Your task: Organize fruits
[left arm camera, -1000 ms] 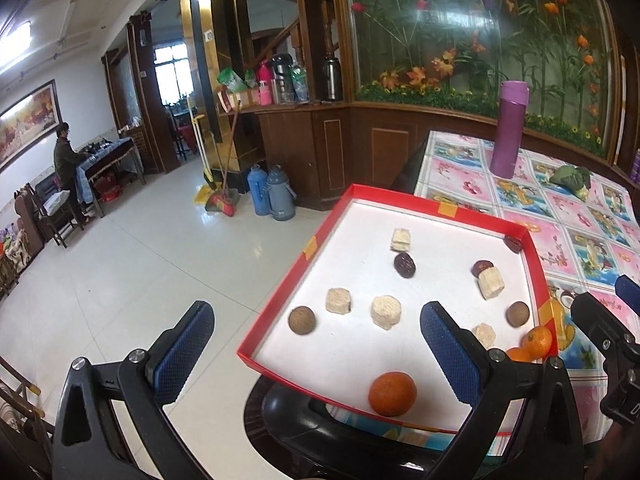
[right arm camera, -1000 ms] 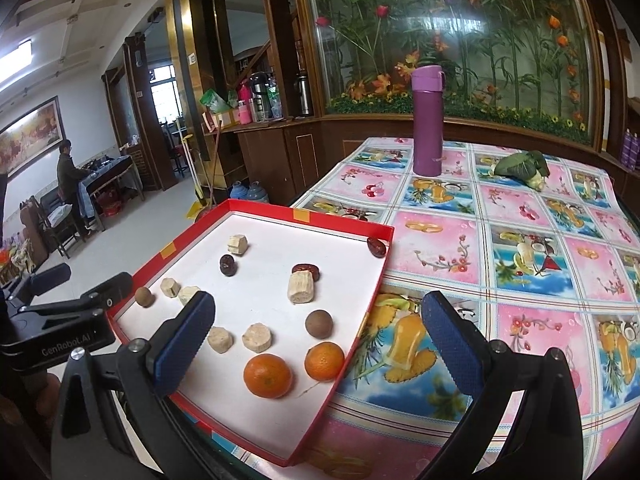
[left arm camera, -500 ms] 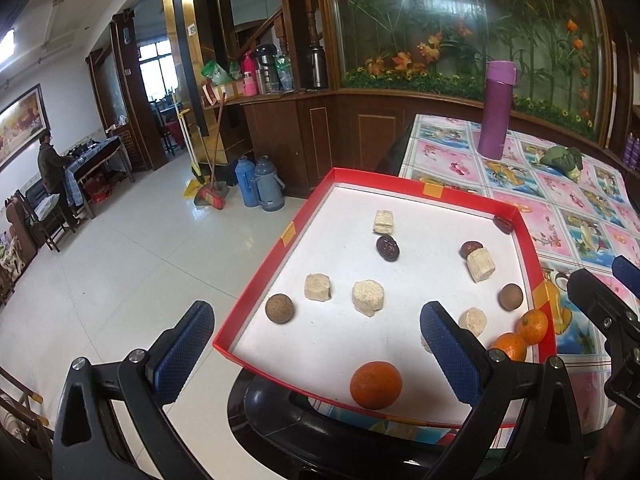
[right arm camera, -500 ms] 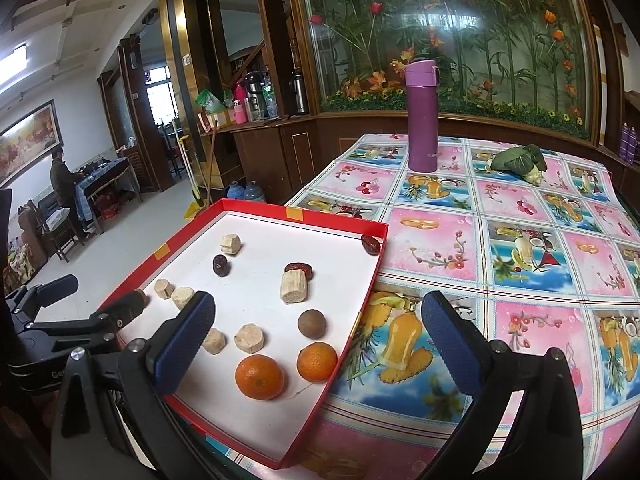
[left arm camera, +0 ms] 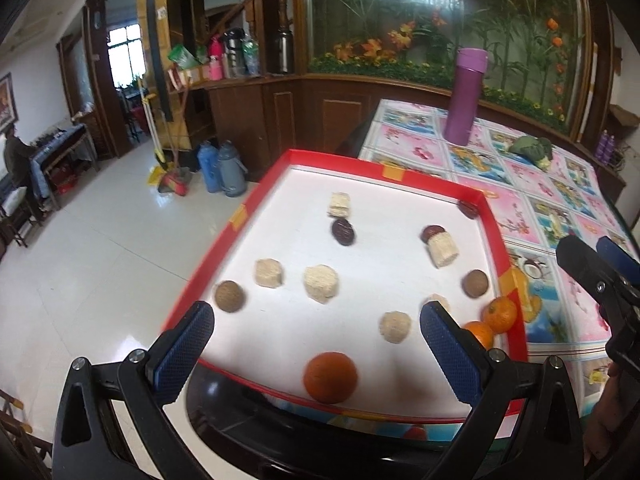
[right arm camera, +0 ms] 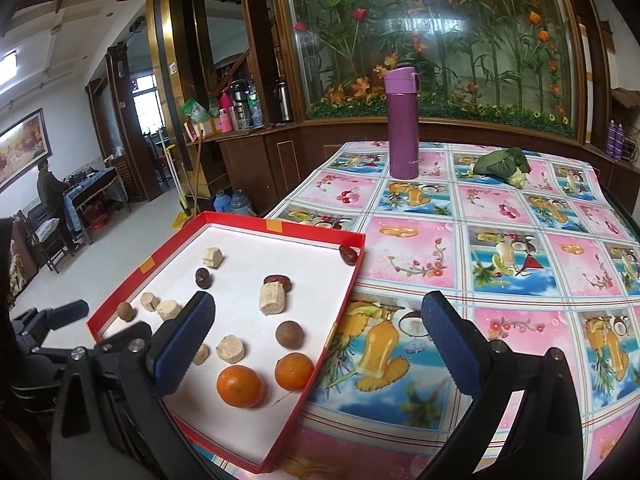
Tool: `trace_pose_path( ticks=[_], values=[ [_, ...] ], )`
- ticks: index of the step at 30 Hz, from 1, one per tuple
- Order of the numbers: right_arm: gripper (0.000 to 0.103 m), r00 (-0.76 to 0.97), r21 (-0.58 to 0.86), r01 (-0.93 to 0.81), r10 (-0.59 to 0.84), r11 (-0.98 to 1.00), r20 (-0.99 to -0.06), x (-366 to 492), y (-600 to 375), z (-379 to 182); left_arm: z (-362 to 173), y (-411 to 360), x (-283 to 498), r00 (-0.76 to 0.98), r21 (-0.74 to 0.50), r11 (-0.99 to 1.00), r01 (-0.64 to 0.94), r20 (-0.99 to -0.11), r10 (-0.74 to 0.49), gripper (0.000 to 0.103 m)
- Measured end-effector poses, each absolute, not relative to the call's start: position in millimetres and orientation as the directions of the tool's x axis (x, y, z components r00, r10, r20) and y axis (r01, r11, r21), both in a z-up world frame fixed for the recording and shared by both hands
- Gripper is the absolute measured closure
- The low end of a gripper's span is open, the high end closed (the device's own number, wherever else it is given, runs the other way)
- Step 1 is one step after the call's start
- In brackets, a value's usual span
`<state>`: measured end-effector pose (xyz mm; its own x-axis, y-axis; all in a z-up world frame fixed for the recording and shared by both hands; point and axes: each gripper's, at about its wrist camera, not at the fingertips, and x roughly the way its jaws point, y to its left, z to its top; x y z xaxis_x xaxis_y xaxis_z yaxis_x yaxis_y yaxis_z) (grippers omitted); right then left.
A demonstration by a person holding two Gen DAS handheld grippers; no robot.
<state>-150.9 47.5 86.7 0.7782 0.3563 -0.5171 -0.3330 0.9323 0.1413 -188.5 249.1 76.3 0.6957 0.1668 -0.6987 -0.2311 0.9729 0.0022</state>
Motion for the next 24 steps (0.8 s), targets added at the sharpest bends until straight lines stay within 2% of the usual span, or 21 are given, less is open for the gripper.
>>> trace_pose_path(
  ticks=[24],
  values=[
    [0.000,0.794,0.114,-0.322,0.333,0.940,-0.509,-149.7,51.1,92.1,69.9,242.4,-186.0,0.700,-0.021,0.987,-0.156,-0.708,0.096,0.000]
  ],
)
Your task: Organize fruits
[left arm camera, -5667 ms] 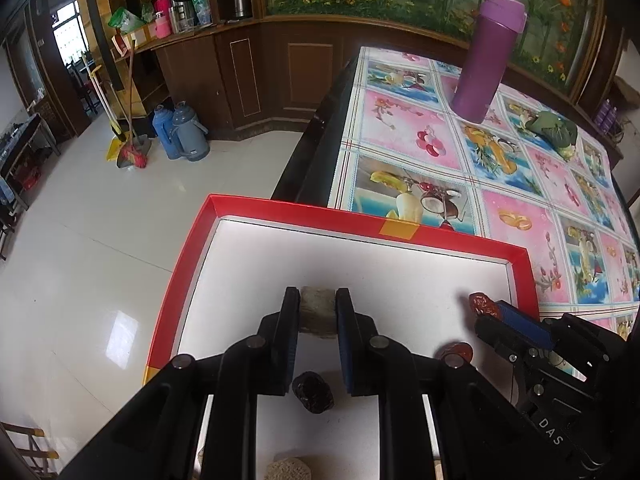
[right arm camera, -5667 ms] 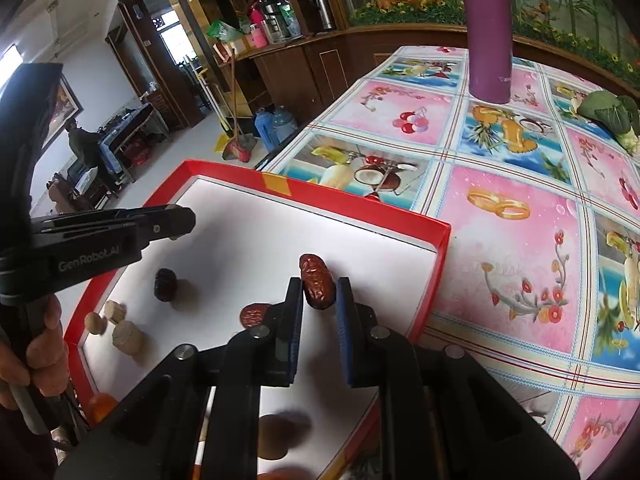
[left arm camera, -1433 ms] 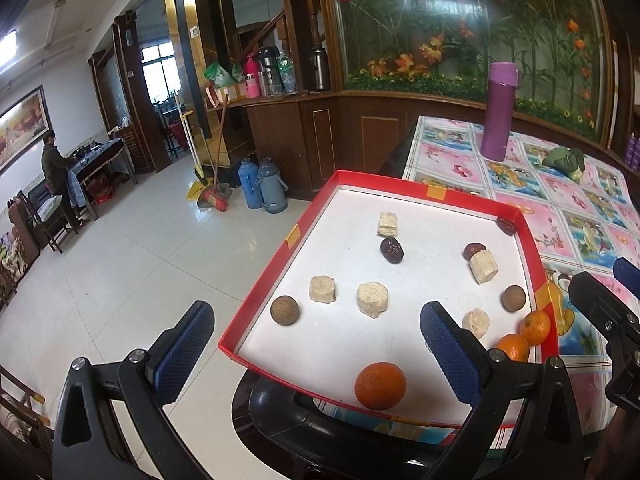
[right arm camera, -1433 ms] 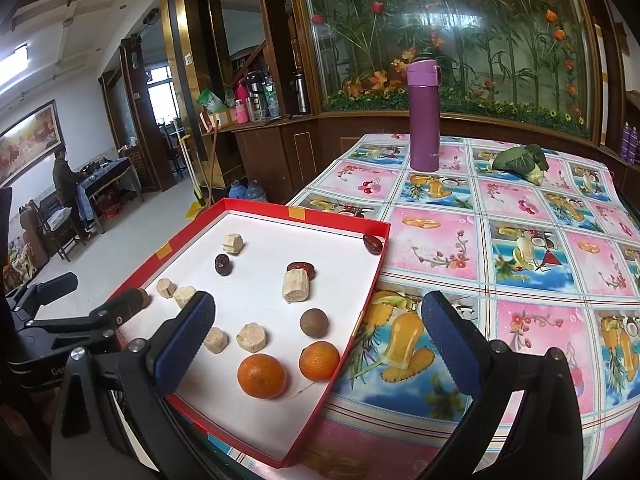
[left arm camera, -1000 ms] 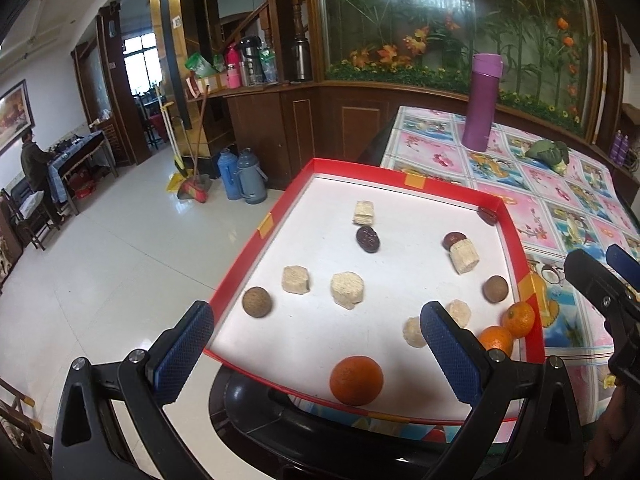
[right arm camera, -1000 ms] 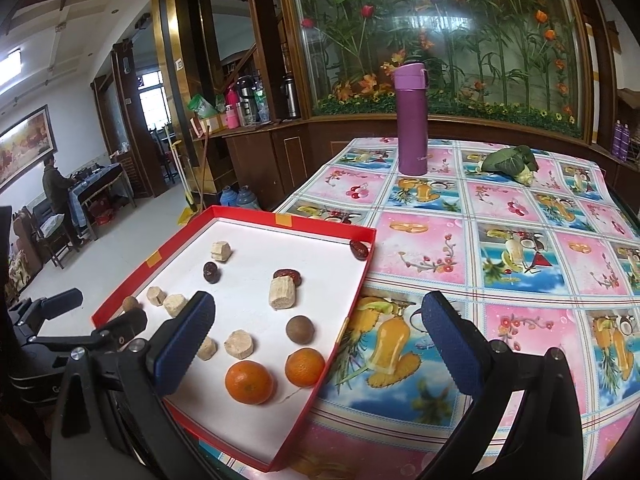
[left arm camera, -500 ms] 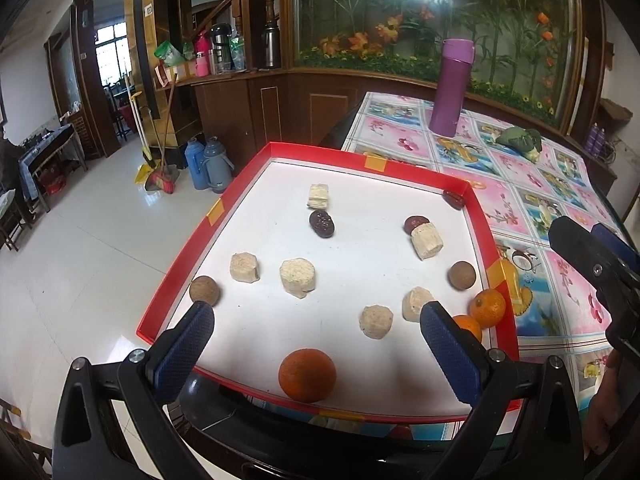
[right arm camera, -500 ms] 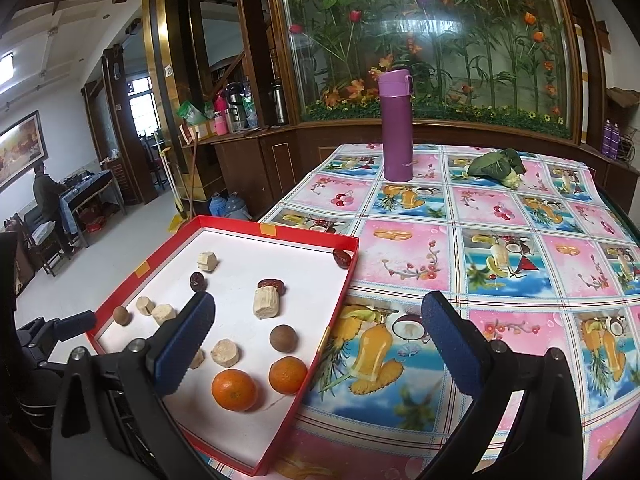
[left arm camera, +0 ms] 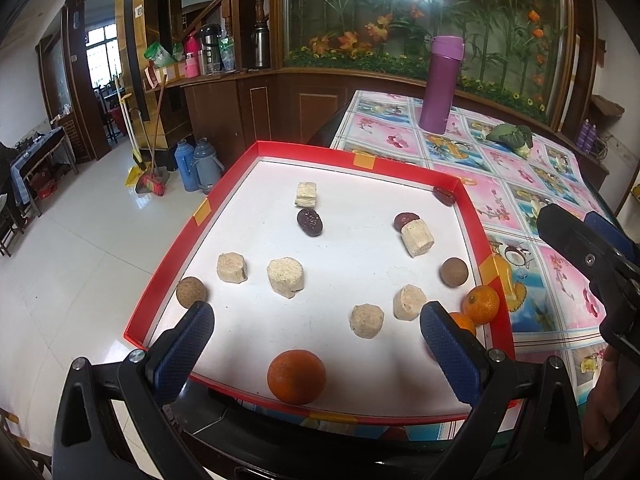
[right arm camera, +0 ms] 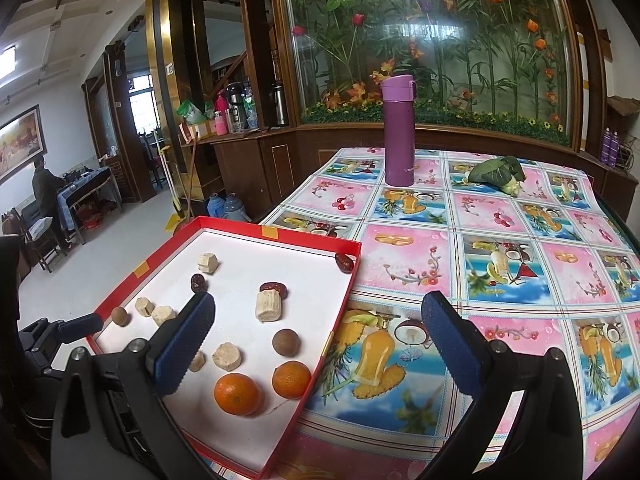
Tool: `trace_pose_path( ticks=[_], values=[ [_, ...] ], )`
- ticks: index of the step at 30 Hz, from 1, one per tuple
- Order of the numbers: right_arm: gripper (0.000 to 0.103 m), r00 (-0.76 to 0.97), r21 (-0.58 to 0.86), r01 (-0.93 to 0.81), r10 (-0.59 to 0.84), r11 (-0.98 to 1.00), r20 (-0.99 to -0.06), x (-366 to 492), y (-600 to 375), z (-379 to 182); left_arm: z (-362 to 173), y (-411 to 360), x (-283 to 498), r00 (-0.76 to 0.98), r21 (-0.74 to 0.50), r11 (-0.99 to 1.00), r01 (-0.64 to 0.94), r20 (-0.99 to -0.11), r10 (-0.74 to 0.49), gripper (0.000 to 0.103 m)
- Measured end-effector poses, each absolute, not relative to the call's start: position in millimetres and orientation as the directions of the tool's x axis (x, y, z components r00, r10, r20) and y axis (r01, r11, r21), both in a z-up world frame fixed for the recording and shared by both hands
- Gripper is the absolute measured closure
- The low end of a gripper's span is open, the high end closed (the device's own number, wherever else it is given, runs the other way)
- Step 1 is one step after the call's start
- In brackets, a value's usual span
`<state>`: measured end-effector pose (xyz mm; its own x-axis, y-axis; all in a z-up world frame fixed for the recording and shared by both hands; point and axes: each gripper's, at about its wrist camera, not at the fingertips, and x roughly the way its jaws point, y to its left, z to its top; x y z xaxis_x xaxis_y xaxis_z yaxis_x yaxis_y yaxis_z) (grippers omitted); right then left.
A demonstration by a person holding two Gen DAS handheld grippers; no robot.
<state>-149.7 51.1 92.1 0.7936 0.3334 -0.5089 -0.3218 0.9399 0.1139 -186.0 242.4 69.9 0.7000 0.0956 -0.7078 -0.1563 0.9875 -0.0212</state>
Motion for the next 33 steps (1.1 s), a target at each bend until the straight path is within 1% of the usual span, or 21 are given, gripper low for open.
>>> trace_pose_path(
  ticks=[18,27,33],
  values=[
    [0.000,0.790,0.089,-0.344,0.340,0.935,-0.510,-149,69,93,67,258,-182,0.688,-0.033,0.982,-0.184,-0.718,0.105,0.000],
    [0.000,0.786,0.057,-0.382,0.357,0.922,-0.506,-152,88,90,66,277,-184,0.677,-0.022,0.969,-0.247,-0.719,0.156,0.000],
    [0.000,0.773,0.078,-0.391,0.373,0.917,-0.513,-153,92,88,62,285,-185,0.660,-0.015,0.959,-0.283,-0.729,0.183,0.000]
  ],
)
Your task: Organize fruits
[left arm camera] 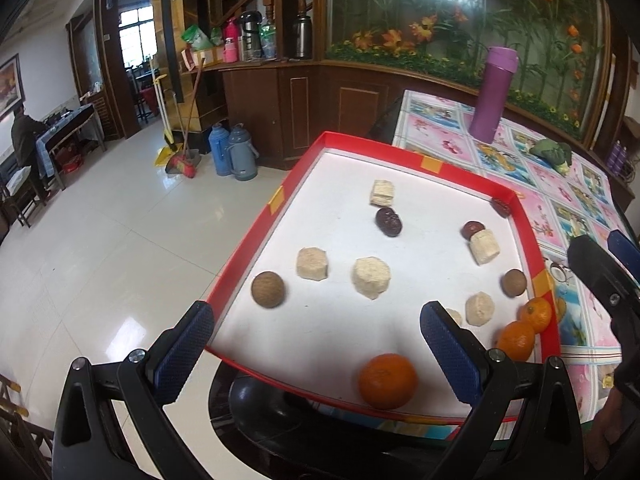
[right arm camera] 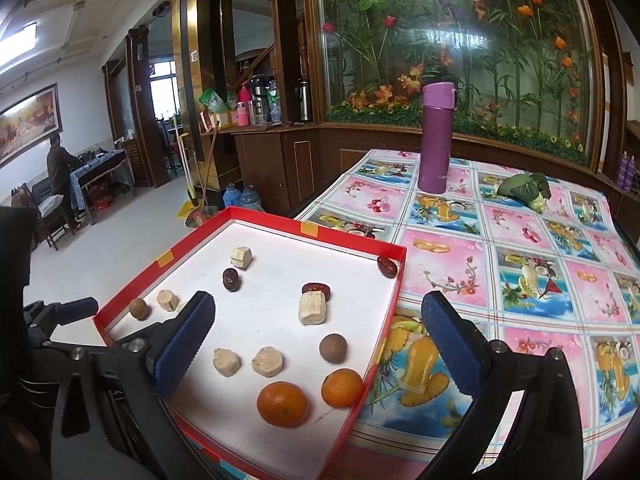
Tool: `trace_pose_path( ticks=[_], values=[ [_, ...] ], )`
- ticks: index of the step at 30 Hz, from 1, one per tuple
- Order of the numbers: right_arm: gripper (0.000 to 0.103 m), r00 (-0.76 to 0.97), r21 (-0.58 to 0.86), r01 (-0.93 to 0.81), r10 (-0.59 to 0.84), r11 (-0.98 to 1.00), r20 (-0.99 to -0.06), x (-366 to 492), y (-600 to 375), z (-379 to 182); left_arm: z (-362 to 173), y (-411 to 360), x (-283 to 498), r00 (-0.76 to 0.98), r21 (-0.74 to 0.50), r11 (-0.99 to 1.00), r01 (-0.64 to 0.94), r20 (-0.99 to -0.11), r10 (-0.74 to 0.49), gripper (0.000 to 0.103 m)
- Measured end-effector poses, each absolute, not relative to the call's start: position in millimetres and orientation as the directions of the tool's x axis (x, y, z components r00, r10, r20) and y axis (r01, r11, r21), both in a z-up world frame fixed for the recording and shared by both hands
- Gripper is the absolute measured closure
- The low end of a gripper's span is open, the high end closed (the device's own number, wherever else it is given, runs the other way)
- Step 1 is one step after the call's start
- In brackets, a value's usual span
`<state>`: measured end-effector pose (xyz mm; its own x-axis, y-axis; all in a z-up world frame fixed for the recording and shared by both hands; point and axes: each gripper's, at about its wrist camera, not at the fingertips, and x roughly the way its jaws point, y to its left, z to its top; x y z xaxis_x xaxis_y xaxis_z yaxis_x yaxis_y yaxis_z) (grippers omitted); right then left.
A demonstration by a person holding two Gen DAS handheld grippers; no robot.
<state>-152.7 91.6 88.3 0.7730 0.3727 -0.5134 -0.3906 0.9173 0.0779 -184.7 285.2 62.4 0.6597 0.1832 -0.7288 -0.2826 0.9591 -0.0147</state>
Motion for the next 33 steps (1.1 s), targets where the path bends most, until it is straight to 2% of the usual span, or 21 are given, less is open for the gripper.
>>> trace_pose_path(
  ticks=[8,33],
  values=[
    [0.000,0.747,0.134,-0.370,0.380,0.919,-0.545,-144,84,81,60,284,-182,0.652,-0.004,0.959,-0.282,-0.734,0.189,0.000],
    [0.000,0.722,0.144,-0.375,0.386,0.916,-0.575,-145,80,69,66,287,-187,0.641,0.023,0.946,-0.324,-0.730,0.237,0.000]
  ],
)
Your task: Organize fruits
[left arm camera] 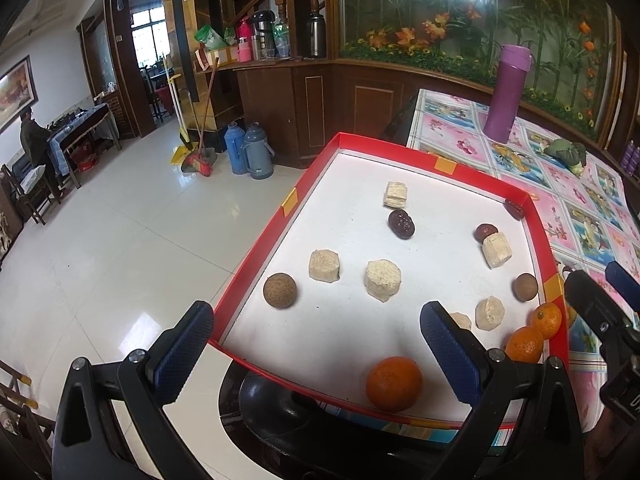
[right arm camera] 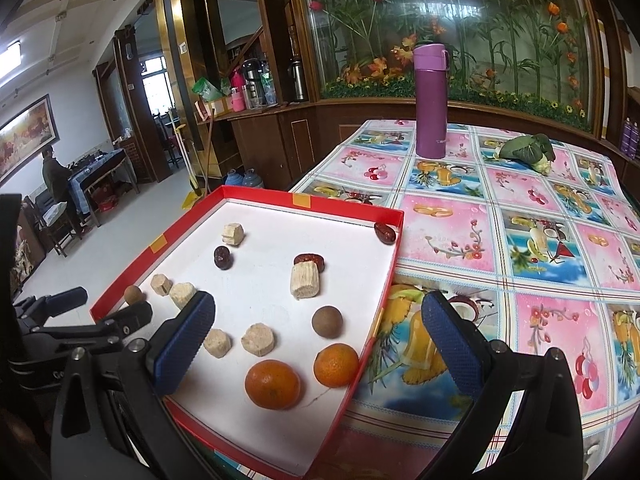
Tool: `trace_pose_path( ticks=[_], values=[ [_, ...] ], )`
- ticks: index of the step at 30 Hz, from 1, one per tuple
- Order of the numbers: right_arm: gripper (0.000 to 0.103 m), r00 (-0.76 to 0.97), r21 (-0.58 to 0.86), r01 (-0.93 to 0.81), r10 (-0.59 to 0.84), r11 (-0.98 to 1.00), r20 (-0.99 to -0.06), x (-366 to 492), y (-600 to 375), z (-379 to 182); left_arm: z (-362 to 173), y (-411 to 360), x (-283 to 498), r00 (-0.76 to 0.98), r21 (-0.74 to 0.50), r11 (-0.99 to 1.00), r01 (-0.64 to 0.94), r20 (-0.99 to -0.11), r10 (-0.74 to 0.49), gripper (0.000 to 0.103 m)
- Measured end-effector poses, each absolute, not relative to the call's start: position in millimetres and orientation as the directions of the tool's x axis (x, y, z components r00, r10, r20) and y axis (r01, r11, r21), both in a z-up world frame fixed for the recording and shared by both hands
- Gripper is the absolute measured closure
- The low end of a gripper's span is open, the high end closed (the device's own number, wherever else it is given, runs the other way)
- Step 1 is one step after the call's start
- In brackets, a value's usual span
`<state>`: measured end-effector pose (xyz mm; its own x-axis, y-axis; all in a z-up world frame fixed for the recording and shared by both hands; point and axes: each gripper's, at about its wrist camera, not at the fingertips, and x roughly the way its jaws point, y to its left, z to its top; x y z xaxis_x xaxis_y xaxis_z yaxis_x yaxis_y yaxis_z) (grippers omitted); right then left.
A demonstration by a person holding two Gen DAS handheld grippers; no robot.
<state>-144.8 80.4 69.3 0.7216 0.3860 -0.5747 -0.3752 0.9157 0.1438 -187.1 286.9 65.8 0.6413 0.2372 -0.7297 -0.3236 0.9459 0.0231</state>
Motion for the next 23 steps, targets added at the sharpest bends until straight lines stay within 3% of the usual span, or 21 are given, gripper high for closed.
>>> trace_pose_path(
  ticks=[23],
  values=[
    [0.000,0.710,0.169,-0.377,0.401,0.911,-0.579,-146,77,64,67,273,-186,0.640,0.068,0.949,-0.309,-0.723,0.260,0.000]
  ],
)
